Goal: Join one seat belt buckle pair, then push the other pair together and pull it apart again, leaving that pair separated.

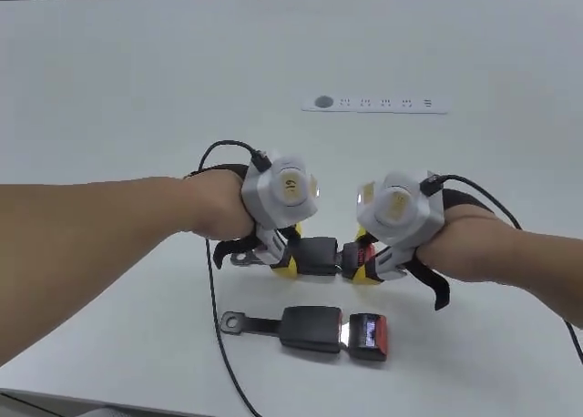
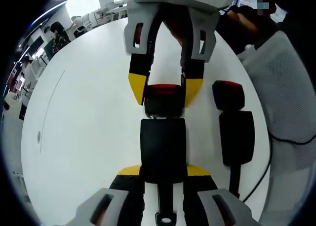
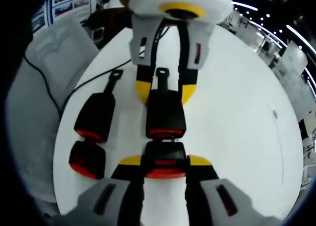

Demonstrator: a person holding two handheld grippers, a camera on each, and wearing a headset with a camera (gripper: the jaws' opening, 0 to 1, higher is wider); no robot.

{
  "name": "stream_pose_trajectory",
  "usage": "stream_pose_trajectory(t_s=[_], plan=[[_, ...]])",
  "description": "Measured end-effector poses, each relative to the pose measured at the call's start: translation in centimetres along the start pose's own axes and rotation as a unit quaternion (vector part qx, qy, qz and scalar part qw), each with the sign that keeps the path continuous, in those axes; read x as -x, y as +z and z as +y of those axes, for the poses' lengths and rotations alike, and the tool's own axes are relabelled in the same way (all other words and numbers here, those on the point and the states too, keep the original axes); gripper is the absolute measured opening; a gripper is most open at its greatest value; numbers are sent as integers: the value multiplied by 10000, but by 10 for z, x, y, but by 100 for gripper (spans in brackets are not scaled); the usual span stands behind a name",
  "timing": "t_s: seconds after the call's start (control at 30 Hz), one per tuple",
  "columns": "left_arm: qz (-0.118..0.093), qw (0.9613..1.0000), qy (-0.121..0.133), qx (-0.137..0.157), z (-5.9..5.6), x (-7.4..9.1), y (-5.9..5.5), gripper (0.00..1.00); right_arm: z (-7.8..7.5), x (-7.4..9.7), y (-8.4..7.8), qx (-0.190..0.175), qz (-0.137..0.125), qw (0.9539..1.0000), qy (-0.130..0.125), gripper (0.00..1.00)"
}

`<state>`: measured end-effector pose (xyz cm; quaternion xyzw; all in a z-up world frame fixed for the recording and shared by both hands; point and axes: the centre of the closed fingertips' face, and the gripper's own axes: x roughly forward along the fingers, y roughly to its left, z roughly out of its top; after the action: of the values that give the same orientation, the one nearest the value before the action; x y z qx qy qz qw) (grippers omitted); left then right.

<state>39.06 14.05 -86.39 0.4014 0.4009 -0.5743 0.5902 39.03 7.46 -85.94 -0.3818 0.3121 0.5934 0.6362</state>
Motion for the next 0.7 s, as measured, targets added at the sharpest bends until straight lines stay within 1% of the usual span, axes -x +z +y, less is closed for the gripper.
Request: stream_pose_trajectory(t_s=[0.13, 0.47, 0.5, 0.57, 0.7], plan=[[-57, 10000, 9, 9, -1, 1, 0, 29, 1, 0, 1, 28, 57, 10000, -27, 29], [-99, 9999, 9, 28, -1, 1, 0, 30, 0, 1, 0, 8, -35, 10000, -80, 30], [-126, 9999, 18, 42, -1, 1, 0, 30, 0, 1, 0, -63, -64, 9999, -78, 30], [-147, 9999, 29, 45, -1, 0, 0, 30, 0, 1, 0, -83, -87, 9999, -71, 30], [-155, 9998, 43, 68, -1, 1, 0, 30, 0, 1, 0, -55, -75, 9999, -65, 30]])
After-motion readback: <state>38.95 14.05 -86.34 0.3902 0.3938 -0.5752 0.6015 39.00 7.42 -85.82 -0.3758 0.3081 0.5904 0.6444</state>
